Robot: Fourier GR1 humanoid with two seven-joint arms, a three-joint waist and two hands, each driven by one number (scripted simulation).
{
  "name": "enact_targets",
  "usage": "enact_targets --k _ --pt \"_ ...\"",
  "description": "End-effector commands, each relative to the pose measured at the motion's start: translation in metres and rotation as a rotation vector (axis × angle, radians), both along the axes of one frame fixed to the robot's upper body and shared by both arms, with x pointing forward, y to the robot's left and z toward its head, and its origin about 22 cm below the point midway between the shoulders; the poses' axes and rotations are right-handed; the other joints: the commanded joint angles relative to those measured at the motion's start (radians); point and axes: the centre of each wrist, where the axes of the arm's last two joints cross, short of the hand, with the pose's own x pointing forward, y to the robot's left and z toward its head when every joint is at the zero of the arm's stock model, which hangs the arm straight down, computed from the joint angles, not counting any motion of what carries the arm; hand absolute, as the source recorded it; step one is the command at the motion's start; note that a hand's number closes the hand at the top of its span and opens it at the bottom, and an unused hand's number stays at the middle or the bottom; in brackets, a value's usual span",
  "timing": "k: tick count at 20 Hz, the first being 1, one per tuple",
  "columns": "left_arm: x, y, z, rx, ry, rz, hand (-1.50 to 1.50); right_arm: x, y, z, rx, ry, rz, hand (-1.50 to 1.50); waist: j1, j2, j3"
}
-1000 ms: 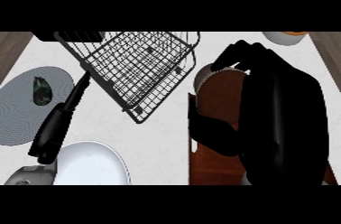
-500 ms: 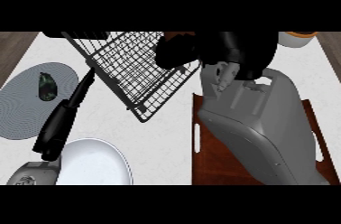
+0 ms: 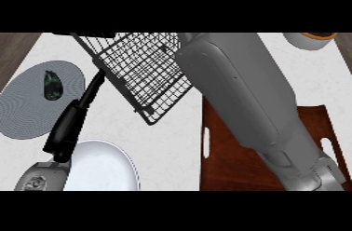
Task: Pick the cupcake from the tray and place it in the tiered basket
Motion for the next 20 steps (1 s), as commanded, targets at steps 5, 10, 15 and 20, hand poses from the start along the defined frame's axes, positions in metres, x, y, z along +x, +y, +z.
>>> enact_targets --k 5,10,15,20 --pt "0.003 0.004 0.007 0.013 -0.024 -0.034 0.0 0.038 -0.007 -0.044 0.304 -0.02 -0.091 -1.5 0.038 0.014 0.001" --pt "0.009 -0.006 0.01 0.001 -0.029 -0.051 0.0 0.049 -0.004 -0.053 0.401 -0.114 -0.042 -1.5 0.051 0.019 0.001" --pt "0.006 0.002 0.001 -0.003 0.011 -0.026 0.0 0.053 -0.003 -0.045 0.499 -0.352 -0.079 -1.5 0.028 0.014 0.001" --pt "-0.018 0.01 -0.01 0.021 0.036 0.039 0.0 0.063 -0.013 -0.048 0.523 -0.503 -0.267 -1.5 -0.028 -0.017 0.002"
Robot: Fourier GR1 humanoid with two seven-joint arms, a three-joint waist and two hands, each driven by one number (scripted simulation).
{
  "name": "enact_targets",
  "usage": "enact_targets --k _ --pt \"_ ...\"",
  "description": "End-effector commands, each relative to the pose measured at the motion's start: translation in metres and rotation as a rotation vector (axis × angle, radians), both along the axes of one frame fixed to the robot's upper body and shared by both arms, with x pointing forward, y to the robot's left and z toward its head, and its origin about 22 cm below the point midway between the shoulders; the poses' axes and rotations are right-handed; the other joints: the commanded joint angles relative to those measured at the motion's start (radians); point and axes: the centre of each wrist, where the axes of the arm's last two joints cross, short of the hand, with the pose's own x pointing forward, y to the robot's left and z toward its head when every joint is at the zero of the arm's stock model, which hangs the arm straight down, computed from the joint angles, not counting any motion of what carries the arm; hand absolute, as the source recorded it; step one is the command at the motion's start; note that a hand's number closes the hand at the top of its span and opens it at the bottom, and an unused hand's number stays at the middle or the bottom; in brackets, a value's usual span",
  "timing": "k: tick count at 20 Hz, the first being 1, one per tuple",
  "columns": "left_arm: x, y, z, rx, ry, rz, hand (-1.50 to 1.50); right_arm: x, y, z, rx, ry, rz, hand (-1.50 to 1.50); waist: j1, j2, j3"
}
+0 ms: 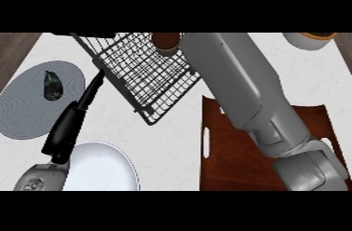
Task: Pick the cupcake from the tray and place it in the tiered basket
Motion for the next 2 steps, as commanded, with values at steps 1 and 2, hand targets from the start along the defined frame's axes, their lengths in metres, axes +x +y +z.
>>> enact_targets --k 1,2 --pt "-0.007 0.006 -0.005 -0.007 0.015 0.036 0.0 0.002 0.007 0.005 0.097 -0.086 -0.144 -1.5 -0.055 -0.021 0.0" --pt "-0.004 0.013 -0.006 -0.008 0.026 0.072 0.0 0.008 -0.013 0.007 0.122 -0.088 -0.188 -1.5 -0.072 -0.022 0.001"
